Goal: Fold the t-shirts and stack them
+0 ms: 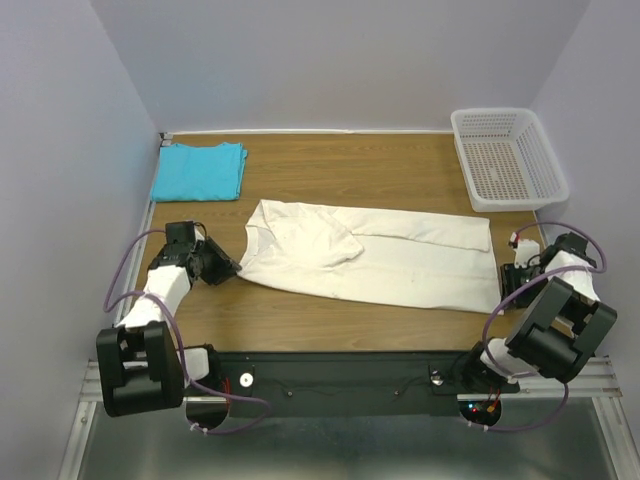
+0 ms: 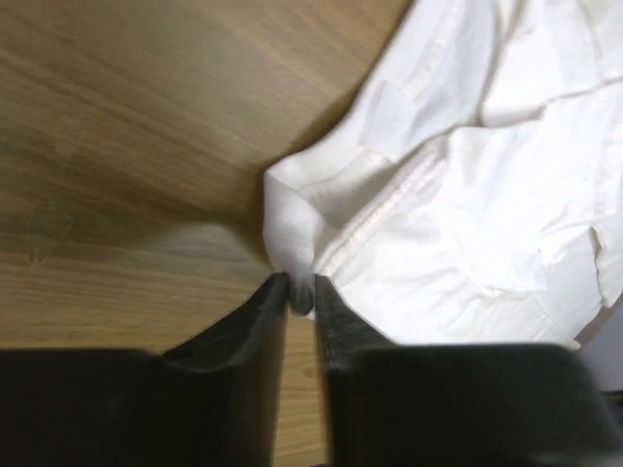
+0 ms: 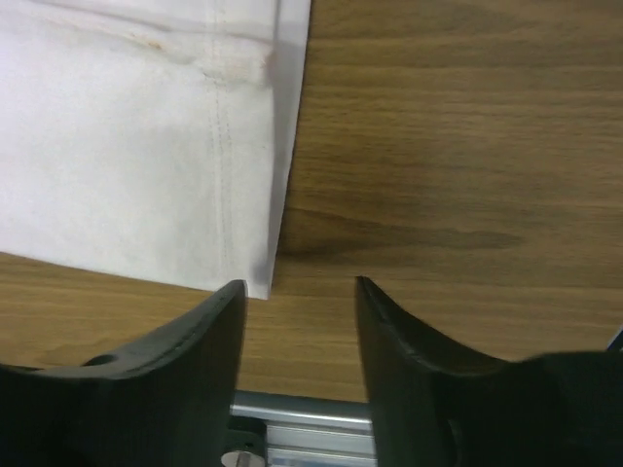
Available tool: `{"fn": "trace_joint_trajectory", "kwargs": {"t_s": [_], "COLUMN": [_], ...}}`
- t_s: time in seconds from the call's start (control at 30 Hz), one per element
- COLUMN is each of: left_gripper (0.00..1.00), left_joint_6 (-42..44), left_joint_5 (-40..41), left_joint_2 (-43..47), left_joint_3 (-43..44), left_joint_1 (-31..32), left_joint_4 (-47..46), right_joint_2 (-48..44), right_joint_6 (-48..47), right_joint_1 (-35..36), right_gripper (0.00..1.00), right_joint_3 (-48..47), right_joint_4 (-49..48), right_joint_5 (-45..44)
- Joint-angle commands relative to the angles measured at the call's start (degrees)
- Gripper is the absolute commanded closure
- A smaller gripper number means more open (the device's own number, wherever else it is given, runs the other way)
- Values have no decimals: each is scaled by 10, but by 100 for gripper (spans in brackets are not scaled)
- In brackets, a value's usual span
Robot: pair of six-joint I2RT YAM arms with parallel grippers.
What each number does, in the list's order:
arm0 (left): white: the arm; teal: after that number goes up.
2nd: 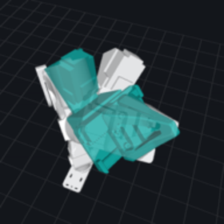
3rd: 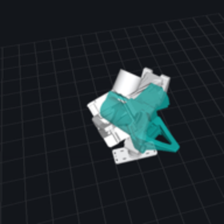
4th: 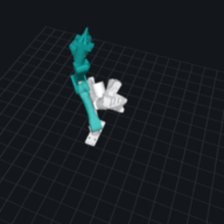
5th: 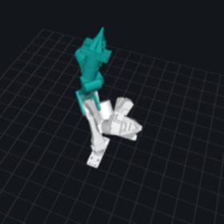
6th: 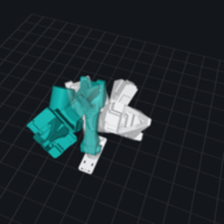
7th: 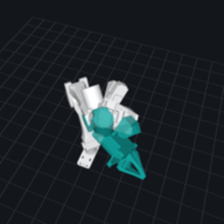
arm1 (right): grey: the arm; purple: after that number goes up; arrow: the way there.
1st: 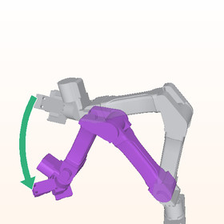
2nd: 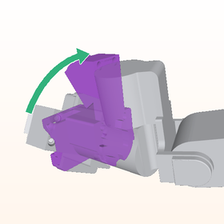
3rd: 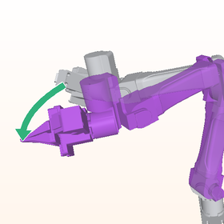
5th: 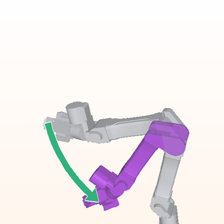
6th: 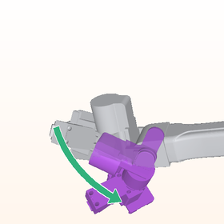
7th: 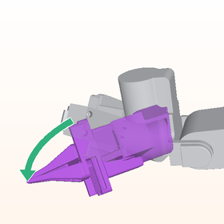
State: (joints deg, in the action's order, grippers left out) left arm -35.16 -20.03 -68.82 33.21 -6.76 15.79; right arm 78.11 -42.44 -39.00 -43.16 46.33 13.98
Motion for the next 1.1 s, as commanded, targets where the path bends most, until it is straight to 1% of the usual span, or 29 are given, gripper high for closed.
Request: {"fn": "trace_joint_trajectory", "kwargs": {"t_s": [0.0, 0.03, 0.07, 0.1, 0.13, 0.17, 0.23, 0.27, 0.33, 0.37, 0.4, 0.43, 0.47, 0.5, 0.57, 0.6, 0.63, 0.67, 0.7, 0.73, 0.77, 0.8, 0.83, 0.87, 0.9, 0.97, 1.0, 1.07], "left_gripper": [54, 49, 39, 35, 28, 26, 26, 24, 19, 13, 12, 11, 11, 11, 11, 11, 12, 12, 12, 12, 12, 12, 12, 12, 12, 12, 12, 12], "left_joint_6": [26, 39, 47, 54, 66, 71, 83, 99, 110, 112, 121, 125, 125, 123, 120, 118, 114, 113, 112, 112, 112, 112, 113, 113, 113, 106, 105, 104], "left_joint_5": [-20, -17, -12, 1, 17, 25, 44, 62, 85, 104, 108, 107, 104, 93, 79, 76, 73, 73, 70, 69, 68, 68, 68, 69, 69, 72, 72, 73], "left_joint_2": [73, 98, 111, 136, 148, 160, 191, 202, 230, 235, 236, 236, 236, 235, 236, 236, 241, 245, 248, 255, 258, 265, 270, 273, 282, 289, 293, 291], "left_joint_3": [9, 13, 25, 30, 43, 48, 60, 68, 71, 73, 74, 75, 75, 76, 80, 81, 81, 80, 77, 77, 71, 69, 67, 65, 57, 50, 49, 49], "left_joint_1": [-2, -2, -2, -2, -3, -3, -4, -4, -4, -4, -4, -4, -4, -4, -4, -4, -4, -4, -4, -4, -4, -4, -5, -4, -5, -5, -4, -5], "left_joint_4": [-50, -46, -42, -36, -31, -26, -17, -18, -23, -25, -31, -36, -40, -44, -50, -50, -50, -49, -48, -44, -41, -32, -29, -28, -28, -31, -35, -35], "right_joint_2": [-33, -32, -30, -22, -16, -9, 12, 19, 35, 41, 47, 56, 79, 99, 139, 197, 228, 267, 337, 379, 413, 481, 511, 537, 590, 629, 646, 659], "right_joint_6": [-15, -16, -17, -24, -28, -34, -76, -92, -125, -129, -138, -146, -148, -162, -157, -148, -118, -101, -87, -55, -36, -13, 3, 17, 39, 81, 131, 183], "right_joint_1": [-4, -4, -4, -4, -4, -3, 8, 17, 80, 109, 180, 217, 254, 317, 381, 441, 471, 496, 520, 559, 575, 605, 619, 632, 655, 676, 696, 714], "right_gripper": [40, 38, 37, 36, 35, 35, 32, 31, 31, 30, 30, 30, 30, 28, 28, 28, 28, 28, 28, 28, 28, 28, 28, 28, 28, 28, 29, 30], "right_joint_3": [-45, -71, -84, -103, -136, -156, -190, -221, -248, -258, -283, -298, -314, -357, -413, -444, -521, -565, -608, -660, -749, -800, -880, -922, -955, -1021, -1025, -1022], "right_joint_4": [7, 10, 18, 26, 46, 61, 98, 131, 158, 164, 164, 165, 154, 149, 119, 106, 86, 83, 82, 80, 74, 74, 66, 61, 58, 18, -6, -85], "right_joint_5": [39, 48, 69, 83, 117, 136, 183, 223, 256, 282, 293, 306, 339, 360, 395, 394, 382, 376, 368, 359, 340, 328, 313, 298, 274, 230, 214, 168]}}
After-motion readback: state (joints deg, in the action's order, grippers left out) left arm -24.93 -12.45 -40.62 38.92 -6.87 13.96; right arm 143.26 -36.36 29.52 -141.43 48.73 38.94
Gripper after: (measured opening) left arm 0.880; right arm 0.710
